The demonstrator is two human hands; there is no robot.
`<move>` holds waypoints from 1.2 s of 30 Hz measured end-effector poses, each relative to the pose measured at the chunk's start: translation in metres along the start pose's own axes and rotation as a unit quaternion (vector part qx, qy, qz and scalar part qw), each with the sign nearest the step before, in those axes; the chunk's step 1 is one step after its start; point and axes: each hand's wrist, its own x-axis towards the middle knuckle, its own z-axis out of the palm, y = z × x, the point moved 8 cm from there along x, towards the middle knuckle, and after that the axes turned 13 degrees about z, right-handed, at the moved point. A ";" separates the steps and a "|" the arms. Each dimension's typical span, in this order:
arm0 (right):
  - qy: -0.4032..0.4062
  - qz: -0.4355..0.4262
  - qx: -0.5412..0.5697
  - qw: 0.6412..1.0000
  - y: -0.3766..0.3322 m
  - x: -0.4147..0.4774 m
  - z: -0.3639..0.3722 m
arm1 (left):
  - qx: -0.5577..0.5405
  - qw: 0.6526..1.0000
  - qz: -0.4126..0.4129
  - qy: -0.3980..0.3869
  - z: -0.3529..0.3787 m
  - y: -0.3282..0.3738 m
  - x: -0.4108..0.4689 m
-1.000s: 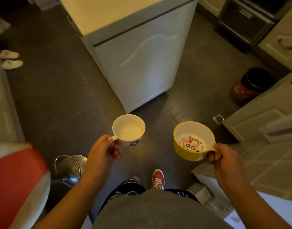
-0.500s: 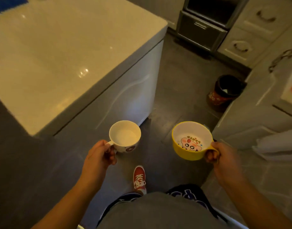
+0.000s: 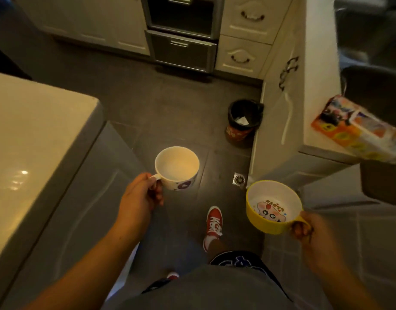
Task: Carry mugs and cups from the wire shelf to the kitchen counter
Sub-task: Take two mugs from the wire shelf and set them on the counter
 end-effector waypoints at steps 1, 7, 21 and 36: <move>0.001 0.005 -0.002 1.000 -0.011 0.014 0.001 | -0.001 1.000 0.001 0.001 0.011 0.001 0.017; -0.011 -0.019 -0.033 0.999 -0.096 0.092 0.040 | 0.006 1.000 0.010 0.006 0.039 0.010 0.083; -0.147 -0.045 -0.097 0.983 -0.268 0.249 0.267 | -0.016 0.985 0.021 0.170 0.003 0.028 0.236; -0.099 -0.010 -0.071 0.993 -0.410 0.397 0.315 | -0.039 0.991 0.009 0.128 0.088 0.090 0.502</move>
